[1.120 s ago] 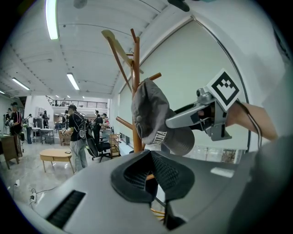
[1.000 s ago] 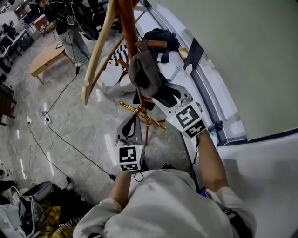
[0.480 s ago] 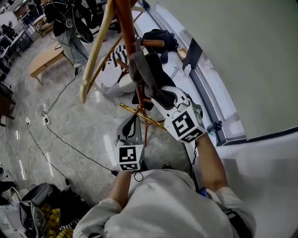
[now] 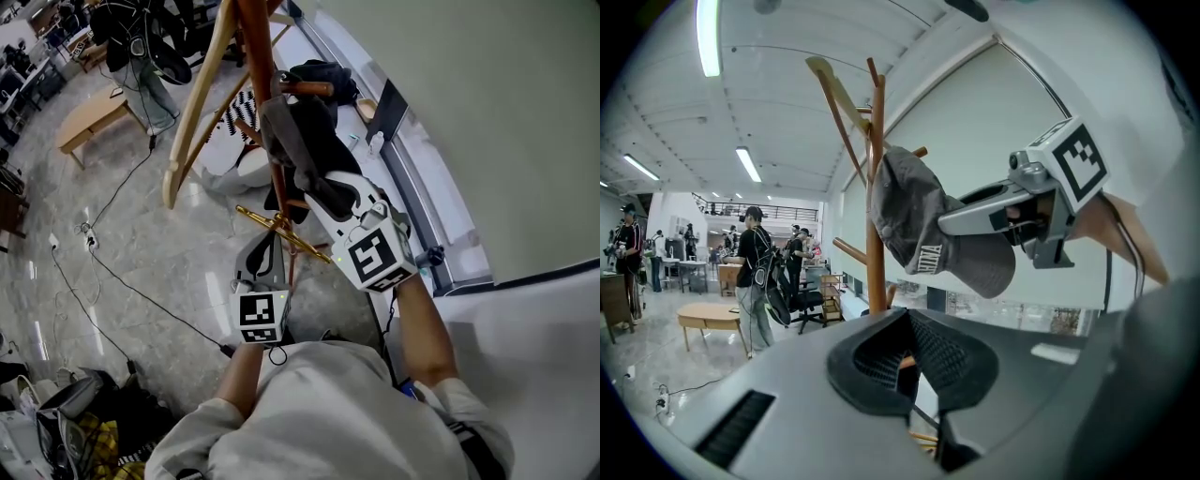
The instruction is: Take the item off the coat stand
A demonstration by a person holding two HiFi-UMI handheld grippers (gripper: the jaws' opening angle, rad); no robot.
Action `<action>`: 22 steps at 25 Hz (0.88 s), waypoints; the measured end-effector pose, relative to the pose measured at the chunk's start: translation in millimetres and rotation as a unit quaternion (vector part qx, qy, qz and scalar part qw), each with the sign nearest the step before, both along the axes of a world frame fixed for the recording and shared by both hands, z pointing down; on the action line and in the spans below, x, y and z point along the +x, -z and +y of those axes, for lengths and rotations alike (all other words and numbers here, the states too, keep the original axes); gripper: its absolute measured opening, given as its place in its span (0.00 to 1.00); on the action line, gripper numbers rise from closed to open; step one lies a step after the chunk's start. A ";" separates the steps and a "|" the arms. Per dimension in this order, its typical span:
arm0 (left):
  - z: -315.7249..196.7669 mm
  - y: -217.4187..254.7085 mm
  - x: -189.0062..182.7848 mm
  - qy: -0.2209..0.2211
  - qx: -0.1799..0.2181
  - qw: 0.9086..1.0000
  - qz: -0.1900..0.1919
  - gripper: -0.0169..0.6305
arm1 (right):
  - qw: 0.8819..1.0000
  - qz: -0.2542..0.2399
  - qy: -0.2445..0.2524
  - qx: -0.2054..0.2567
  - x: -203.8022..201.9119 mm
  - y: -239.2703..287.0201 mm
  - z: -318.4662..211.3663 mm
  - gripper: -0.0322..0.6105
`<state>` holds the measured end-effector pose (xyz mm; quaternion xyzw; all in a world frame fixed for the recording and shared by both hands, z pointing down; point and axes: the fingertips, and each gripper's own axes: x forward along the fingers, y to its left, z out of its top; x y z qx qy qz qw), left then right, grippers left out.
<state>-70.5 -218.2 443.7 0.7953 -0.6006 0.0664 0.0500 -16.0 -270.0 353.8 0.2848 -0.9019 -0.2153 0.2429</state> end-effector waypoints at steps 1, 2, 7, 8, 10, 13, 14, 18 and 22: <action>-1.2 0.1 0.5 0.000 0.001 1.000 0.000 0.04 | 1.000 -0.003 0.000 0.002 0.6 1.3 -0.5 0.20; -2.1 0.2 1.1 -0.001 0.001 1.000 0.000 0.04 | 1.000 -0.005 0.000 0.004 1.3 2.6 -0.6 0.20; -4.0 1.4 6.5 -0.010 0.001 1.000 0.003 0.04 | 1.000 -0.012 -0.015 0.008 11.0 8.9 -0.1 0.20; -4.2 1.8 8.1 -0.013 0.001 1.000 0.003 0.04 | 1.000 -0.011 -0.018 0.010 12.7 11.5 0.7 0.19; -4.7 1.9 11.7 -0.019 0.000 1.000 0.003 0.04 | 1.000 -0.017 -0.014 0.014 13.0 17.2 4.1 0.19; -5.5 2.7 18.0 -0.029 0.000 1.000 0.004 0.04 | 0.999 -0.033 -0.009 0.016 13.7 23.9 9.0 0.19; -5.6 3.6 20.6 -0.033 0.000 0.999 0.004 0.04 | 0.999 -0.030 -0.013 0.018 16.6 25.3 9.8 0.19; -6.3 6.4 31.0 -0.050 0.000 0.999 0.006 0.04 | 0.999 -0.019 -0.025 0.027 24.4 32.4 16.5 0.18; -6.9 7.5 39.7 -0.064 -0.002 0.998 0.009 0.04 | 0.999 -0.016 -0.033 0.032 28.6 42.1 25.0 0.18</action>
